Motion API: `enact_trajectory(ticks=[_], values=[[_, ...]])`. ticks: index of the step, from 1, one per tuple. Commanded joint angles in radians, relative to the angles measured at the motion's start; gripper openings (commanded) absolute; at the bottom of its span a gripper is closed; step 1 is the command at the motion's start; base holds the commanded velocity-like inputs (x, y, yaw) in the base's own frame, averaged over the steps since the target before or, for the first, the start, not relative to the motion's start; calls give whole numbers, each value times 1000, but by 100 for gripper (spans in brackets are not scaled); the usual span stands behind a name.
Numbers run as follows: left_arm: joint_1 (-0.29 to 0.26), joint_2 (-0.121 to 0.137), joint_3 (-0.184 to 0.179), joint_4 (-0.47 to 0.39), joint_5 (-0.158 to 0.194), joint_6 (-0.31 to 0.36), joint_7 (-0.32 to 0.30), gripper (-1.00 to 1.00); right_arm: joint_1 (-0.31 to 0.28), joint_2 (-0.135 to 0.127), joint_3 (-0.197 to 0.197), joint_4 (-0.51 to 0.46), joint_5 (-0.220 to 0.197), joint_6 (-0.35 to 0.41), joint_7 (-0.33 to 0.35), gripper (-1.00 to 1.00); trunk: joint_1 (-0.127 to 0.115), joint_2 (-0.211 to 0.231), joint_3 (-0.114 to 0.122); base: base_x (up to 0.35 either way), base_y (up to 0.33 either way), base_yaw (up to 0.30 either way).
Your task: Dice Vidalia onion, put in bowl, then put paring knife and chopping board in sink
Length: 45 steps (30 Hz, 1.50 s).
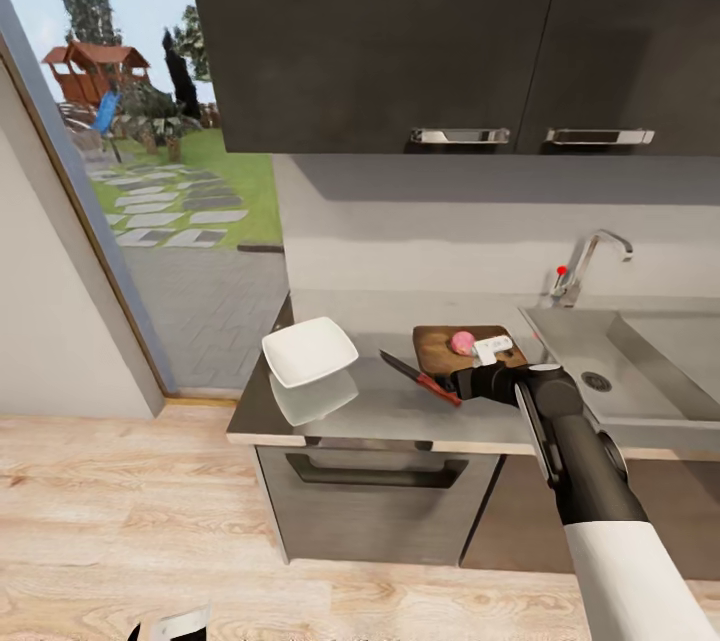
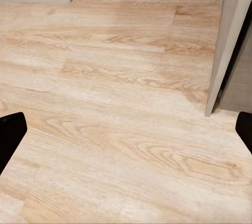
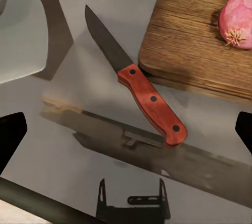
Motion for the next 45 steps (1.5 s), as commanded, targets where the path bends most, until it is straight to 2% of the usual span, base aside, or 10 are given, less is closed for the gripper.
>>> enact_trajectory(ticks=[1, 30, 45], values=[[-2, 0, -9, 3, 4, -4, 4, 100, -1, 0, -1, -1, 10, 2, 10, 100, 0, -2, -3, 0, 0, 0], [-2, -2, -9, 3, 4, -4, 4, 100, -1, -2, -12, 4, 0, -2, 10, 100, 0, -2, -50, 45, -12, 0], [-2, -2, -9, 3, 4, -4, 4, 100, 0, -1, -16, 38, 0, -4, 10, 100, 0, -2, -62, 116, 0, 0]])
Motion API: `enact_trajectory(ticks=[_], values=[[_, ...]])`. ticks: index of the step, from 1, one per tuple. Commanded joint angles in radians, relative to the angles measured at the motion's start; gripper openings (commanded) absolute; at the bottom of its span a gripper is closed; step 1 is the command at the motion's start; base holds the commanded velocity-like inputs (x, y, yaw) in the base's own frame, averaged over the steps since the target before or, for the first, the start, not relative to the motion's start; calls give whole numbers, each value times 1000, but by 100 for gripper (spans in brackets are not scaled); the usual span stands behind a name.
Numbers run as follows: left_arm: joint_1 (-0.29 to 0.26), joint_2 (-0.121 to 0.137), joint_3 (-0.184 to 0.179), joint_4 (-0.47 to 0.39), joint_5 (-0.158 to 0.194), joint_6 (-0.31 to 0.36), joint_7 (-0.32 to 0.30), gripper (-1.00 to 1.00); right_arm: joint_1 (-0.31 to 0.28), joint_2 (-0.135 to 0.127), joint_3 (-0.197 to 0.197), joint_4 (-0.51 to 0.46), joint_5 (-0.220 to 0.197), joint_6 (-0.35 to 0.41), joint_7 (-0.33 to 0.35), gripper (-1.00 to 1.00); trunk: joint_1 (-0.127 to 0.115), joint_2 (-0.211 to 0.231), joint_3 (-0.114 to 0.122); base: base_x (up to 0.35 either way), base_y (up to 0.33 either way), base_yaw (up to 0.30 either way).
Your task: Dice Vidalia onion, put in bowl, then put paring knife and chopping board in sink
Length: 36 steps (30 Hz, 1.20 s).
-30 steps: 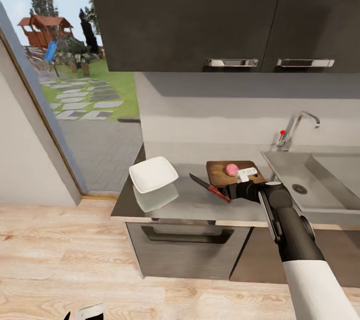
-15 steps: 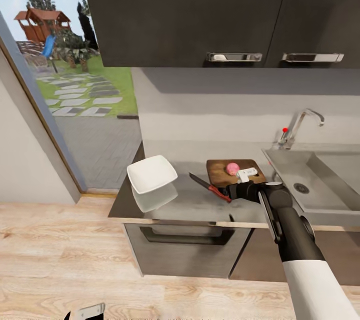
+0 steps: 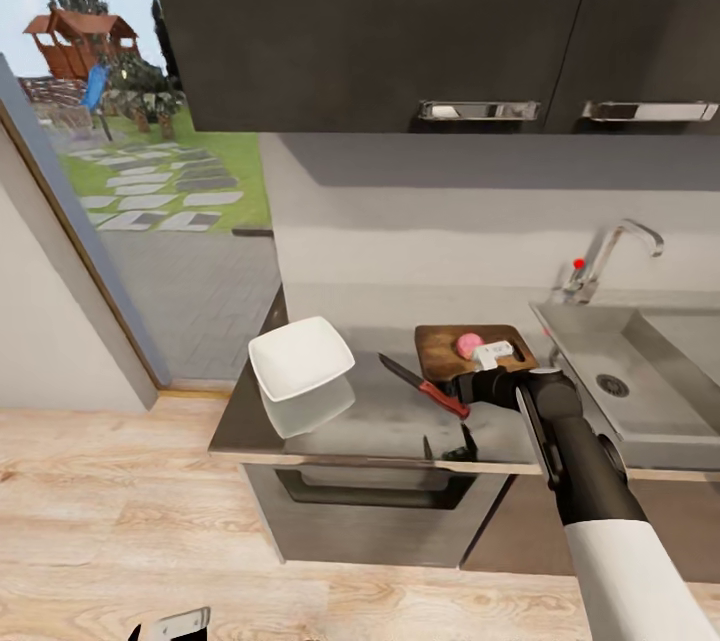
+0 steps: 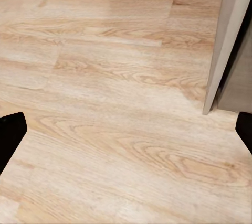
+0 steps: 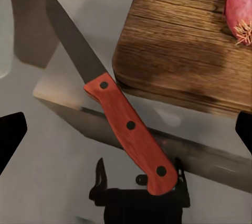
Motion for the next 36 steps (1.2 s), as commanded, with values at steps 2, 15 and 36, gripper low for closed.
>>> enact_trajectory(ticks=[2, 15, 36], values=[[-2, -1, -9, 3, 4, -4, 4, 100, -1, 0, -1, 11, 10, -17, 9, 100, 0, -2, -4, 7, 0, 0], [-2, -1, -9, 3, 4, -4, 4, 100, -2, 1, 3, 44, 9, -55, 8, 100, 0, -2, -14, 1, 0, 0], [-2, -1, -9, 3, 4, -4, 4, 100, -1, -1, 7, 69, 9, -78, 19, 100, 0, -2, -14, 0, 0, 0]])
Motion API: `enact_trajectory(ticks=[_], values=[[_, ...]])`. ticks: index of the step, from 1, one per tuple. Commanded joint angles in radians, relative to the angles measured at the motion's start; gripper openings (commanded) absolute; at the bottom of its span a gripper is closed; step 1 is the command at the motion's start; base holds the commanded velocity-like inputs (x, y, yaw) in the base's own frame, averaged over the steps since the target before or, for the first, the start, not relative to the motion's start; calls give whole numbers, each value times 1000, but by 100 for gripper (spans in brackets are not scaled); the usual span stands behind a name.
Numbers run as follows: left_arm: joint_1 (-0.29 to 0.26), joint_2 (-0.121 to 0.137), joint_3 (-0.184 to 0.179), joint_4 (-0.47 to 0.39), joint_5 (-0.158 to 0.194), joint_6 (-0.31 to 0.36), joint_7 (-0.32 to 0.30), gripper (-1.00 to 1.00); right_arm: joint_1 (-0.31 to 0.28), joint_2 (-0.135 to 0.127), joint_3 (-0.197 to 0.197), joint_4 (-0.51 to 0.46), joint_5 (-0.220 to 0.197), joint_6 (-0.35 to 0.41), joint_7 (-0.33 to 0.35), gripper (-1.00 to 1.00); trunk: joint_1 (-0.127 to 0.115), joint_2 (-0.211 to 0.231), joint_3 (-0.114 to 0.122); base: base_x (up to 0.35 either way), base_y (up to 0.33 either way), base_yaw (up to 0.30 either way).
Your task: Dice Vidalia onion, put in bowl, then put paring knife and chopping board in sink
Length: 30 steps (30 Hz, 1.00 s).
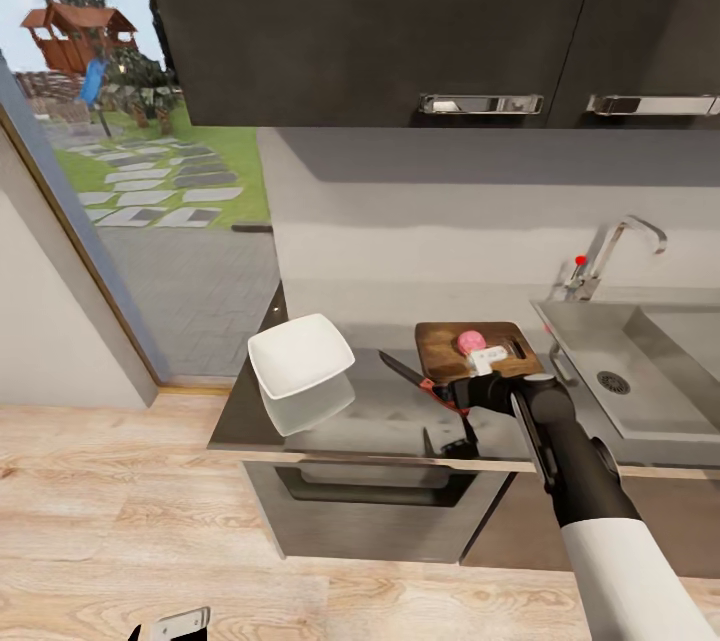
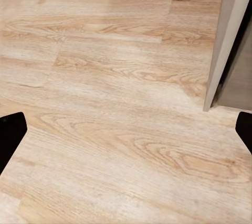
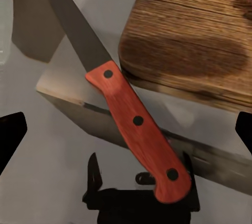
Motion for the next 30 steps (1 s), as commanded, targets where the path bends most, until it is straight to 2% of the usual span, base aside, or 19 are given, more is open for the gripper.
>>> enact_trajectory(ticks=[1, 10, 30], values=[[-2, -1, -9, 3, 4, -4, 4, 100, -1, 0, -1, 1, 11, -3, 13, 100, 0, -1, -2, 0, 0, 0], [-1, -1, -9, 3, 4, -4, 4, 100, -1, -2, 0, 33, 12, -36, 48, 100, 0, -1, -2, 0, 0, 0], [-1, 0, -8, 3, 4, -4, 10, 100, -1, -4, 0, 40, 13, -47, 52, 100, 0, -1, -2, 0, 0, 0]])
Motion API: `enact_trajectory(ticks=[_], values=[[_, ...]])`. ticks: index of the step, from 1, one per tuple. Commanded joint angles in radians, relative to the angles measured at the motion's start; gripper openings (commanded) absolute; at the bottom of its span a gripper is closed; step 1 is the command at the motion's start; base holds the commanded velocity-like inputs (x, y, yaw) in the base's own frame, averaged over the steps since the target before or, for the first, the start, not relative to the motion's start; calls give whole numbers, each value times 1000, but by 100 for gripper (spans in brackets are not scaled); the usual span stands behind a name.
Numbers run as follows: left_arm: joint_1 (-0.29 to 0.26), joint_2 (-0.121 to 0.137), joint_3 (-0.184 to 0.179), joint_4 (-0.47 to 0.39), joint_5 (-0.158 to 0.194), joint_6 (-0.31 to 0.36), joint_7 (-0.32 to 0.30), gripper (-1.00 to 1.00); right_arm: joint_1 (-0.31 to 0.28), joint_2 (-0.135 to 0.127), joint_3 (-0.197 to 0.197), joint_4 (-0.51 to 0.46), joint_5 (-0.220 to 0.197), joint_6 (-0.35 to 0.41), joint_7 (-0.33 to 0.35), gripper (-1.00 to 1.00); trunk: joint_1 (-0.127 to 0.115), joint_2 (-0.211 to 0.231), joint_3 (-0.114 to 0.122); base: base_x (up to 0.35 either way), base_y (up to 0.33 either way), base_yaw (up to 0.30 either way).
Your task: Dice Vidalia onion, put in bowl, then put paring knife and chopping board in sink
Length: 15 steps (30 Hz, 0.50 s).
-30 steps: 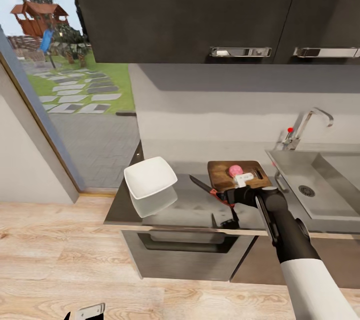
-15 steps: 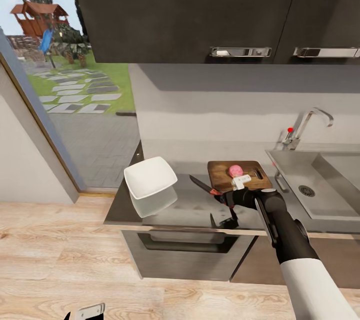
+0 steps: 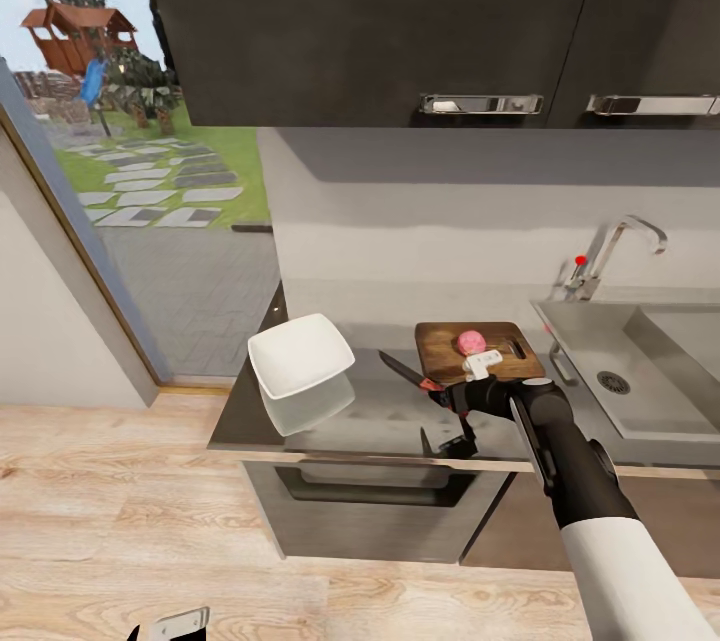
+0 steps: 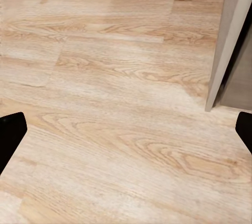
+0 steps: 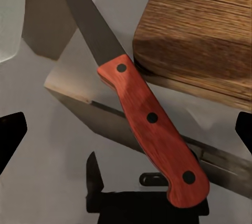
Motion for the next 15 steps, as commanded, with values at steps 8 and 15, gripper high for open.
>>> enact_trajectory(ticks=[8, 15], values=[[-1, 1, -8, 3, 4, -4, 5, 100, -1, -4, -3, -2, 13, 2, 10, 100, 0, -1, -2, 0, 0, 0], [-2, 1, -8, 3, 5, -4, 5, 100, -1, -5, -4, -3, 14, -2, 10, 100, 0, -1, -2, 0, 0, 0]])
